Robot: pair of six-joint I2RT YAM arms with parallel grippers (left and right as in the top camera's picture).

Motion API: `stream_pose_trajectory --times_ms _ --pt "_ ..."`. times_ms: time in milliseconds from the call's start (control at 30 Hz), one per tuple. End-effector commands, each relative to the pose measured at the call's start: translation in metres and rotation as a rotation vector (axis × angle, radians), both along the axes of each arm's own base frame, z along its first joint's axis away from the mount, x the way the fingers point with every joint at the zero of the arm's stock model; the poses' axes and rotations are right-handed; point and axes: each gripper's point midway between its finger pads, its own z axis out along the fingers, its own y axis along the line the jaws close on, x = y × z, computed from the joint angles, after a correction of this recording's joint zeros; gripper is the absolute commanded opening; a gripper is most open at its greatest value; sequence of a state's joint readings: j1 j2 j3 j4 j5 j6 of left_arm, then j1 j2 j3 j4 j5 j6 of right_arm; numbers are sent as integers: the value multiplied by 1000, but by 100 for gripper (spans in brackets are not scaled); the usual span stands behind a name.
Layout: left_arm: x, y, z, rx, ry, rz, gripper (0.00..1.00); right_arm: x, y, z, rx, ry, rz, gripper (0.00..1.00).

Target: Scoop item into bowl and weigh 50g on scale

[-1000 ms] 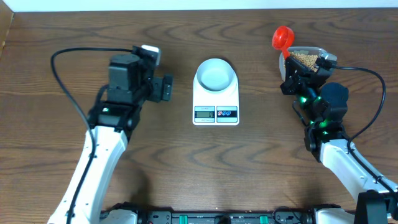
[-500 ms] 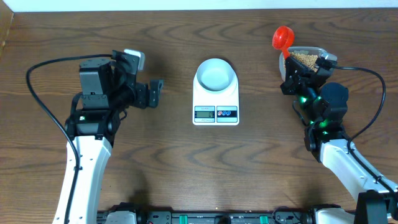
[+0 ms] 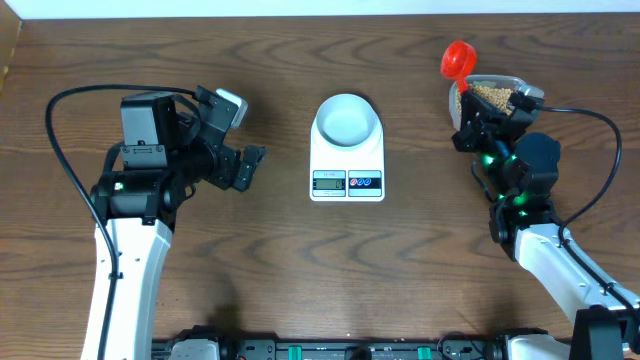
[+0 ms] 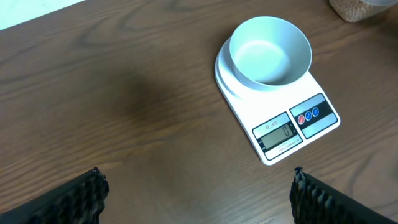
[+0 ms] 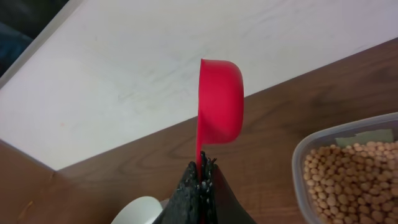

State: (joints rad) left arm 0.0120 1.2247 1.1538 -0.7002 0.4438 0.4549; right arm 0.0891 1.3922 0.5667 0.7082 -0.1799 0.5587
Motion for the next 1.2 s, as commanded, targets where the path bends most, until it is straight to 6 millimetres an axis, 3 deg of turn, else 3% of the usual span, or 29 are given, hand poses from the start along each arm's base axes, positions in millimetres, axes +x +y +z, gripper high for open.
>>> stream_pose_trajectory --times_ms 0,200,467,700,1167 --pt "2 -2 10 3 -41 -29 96 5 -8 8 -2 -21 -47 1" --pt "-7 -25 18 -13 -106 -235 96 5 -8 8 -27 -27 -44 1" --pt "-30 -34 14 -5 -68 -354 96 5 -8 8 -38 -30 -42 1" --pt "-53 -33 30 58 -46 -450 96 5 -8 8 -38 -31 -42 1" --pt "-55 -33 20 59 1 -465 96 5 -8 8 -38 -31 -39 1"
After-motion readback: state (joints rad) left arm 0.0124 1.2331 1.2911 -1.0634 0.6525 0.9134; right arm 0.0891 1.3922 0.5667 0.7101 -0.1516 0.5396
